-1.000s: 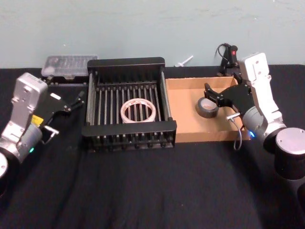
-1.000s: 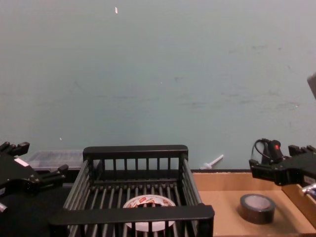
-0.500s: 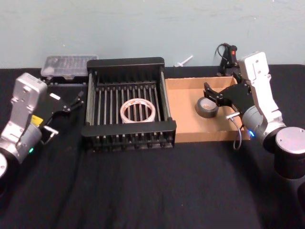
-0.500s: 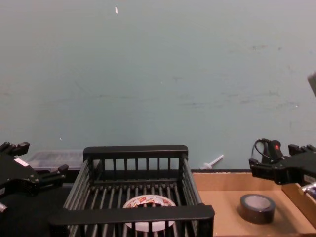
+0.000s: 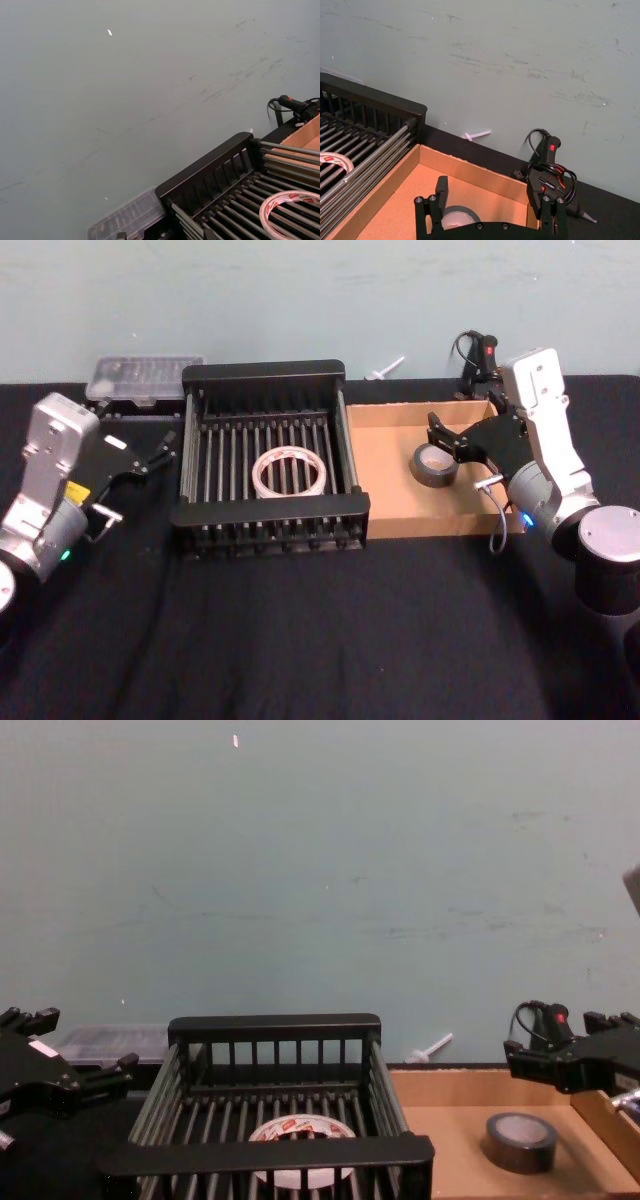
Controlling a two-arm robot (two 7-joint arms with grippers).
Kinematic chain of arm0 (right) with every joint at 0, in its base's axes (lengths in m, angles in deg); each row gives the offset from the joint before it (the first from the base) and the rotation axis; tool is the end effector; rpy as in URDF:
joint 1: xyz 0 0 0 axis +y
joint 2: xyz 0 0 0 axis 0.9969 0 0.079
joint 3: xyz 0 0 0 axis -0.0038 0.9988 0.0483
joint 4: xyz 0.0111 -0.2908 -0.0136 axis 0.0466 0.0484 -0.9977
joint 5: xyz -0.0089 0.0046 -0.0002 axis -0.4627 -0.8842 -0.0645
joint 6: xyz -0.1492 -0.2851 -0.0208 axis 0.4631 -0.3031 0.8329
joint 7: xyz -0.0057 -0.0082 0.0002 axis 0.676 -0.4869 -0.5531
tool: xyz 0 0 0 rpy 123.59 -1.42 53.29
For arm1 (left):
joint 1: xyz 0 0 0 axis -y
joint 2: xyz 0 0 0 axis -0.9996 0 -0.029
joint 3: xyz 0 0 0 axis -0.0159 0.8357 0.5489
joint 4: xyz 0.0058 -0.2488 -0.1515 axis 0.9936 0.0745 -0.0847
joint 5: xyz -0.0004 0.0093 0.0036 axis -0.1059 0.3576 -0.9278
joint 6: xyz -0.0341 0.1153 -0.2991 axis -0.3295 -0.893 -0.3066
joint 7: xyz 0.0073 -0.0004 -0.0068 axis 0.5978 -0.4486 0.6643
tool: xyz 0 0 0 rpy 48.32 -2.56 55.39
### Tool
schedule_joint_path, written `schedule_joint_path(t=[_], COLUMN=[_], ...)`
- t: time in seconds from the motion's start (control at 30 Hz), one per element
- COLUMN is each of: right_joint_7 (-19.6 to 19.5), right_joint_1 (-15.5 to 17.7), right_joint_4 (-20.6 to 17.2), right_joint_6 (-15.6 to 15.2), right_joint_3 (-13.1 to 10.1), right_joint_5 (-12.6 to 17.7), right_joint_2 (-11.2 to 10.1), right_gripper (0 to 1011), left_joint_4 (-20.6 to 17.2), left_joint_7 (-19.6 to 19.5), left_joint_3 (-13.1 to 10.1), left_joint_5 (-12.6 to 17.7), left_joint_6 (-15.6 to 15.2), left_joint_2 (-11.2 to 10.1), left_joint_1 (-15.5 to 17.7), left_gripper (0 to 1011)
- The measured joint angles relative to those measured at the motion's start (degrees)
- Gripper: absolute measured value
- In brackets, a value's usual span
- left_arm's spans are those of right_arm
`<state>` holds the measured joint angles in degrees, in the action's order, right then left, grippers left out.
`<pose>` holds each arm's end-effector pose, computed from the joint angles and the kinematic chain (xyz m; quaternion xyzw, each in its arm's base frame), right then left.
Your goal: Pick up the white tape and place it into the black box , Pick up the silver tape and place it into the brown box.
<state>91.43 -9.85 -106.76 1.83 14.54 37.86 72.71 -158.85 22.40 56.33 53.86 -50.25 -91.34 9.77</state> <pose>0.4043 -0.0003 -0.2864 -0.1320 -0.0499 -0.5924 0.7932 0.3711 0.0797 -0.3058 0.1415 -0.1324 0.5799 0.7913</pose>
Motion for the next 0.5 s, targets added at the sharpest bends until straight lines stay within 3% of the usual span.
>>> schedule_joint_path(t=[0.5], right_joint_7=[0.0], right_joint_1=[0.0], right_joint_4=[0.0], right_joint_6=[0.0], right_joint_3=[0.0], right_joint_5=[0.0], right_joint_2=[0.0], right_gripper=[1002], left_joint_4=[0.0], left_joint_7=[0.0], left_joint_3=[0.0], left_joint_5=[0.0], left_joint_6=[0.0], left_joint_2=[0.0], left_joint_1=[0.0], left_gripper=[1001])
